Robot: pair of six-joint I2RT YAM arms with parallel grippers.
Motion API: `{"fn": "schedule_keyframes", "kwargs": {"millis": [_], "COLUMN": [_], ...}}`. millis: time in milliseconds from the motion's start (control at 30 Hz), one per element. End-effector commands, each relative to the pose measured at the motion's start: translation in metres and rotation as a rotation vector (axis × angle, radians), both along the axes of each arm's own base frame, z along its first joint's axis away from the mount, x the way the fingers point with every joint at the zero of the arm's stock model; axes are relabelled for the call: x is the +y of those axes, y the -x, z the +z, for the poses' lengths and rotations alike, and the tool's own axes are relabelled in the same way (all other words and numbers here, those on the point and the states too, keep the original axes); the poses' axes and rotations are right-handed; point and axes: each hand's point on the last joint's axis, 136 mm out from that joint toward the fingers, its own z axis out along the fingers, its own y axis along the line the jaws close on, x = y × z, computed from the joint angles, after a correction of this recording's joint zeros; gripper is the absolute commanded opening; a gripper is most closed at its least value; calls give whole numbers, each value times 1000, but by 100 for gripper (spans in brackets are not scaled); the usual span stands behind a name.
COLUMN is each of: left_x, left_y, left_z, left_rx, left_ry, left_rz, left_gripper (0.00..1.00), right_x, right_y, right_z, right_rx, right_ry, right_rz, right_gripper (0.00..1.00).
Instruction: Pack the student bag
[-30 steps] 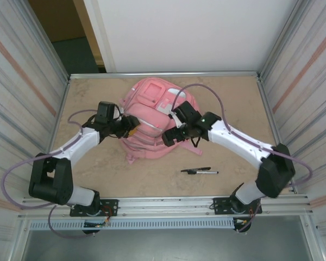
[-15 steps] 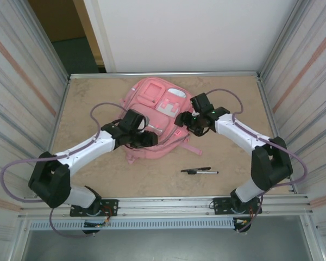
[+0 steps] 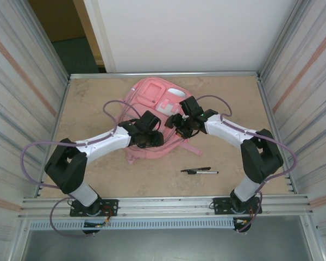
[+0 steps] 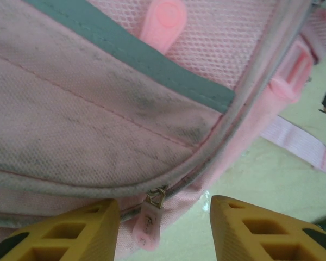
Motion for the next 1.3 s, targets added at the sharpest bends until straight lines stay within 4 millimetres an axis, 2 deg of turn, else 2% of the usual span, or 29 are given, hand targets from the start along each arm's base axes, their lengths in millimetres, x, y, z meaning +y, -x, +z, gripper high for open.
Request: {"fn": "schedule_keyframes", "kwargs": {"millis": [0,133,267,433,633,833,867,967,1000,1067,1133,1233,1267], "left_x": [1,1,-2,-4,-5,-9,-11,-11,-10,-4,10,44,60], "left_y": [-12,-15,-17,-14,-10,-3,-2,2,3,3,2,4,3], "left_z": [5,-5,-12,-15,2,27,30,40,44,51,55,47,42], "left_rx": [-42,-34,-20,-17,-39,-74,-79,-87,-97,-138,-193,-226,-214], "left_ry": [-31,-49,-66,-70,-32,51,71,111,127,154,120,2,-13], "left_rz": [65,86,73,80,57,15,7,20,30,51,62,79,107], "left_gripper": [45,41,34,16,0,0,0,0,0,0,0,0,0], "right_x": [9,18,20,19,25,39,42,40,37,28,19,13,13], "right_y": [-7,-5,-4,-6,-1,15,16,10,7,0,-4,-12,-18], "right_z": [7,0,-6,-5,-12,-15,-16,-23,-25,-26,-25,-14,-8], "right_rx": [-1,29,55,45,75,105,104,96,104,105,94,95,64], "right_ry": [-26,-74,-86,-84,-95,-53,-50,-20,-9,10,20,-17,-29], "right_rz": [-27,-23,-52,-59,-38,-23,-24,-47,-55,-73,-83,-66,-5], "right_gripper": [61,56,56,58,60,62,54,21,19,3,0,0,0]}}
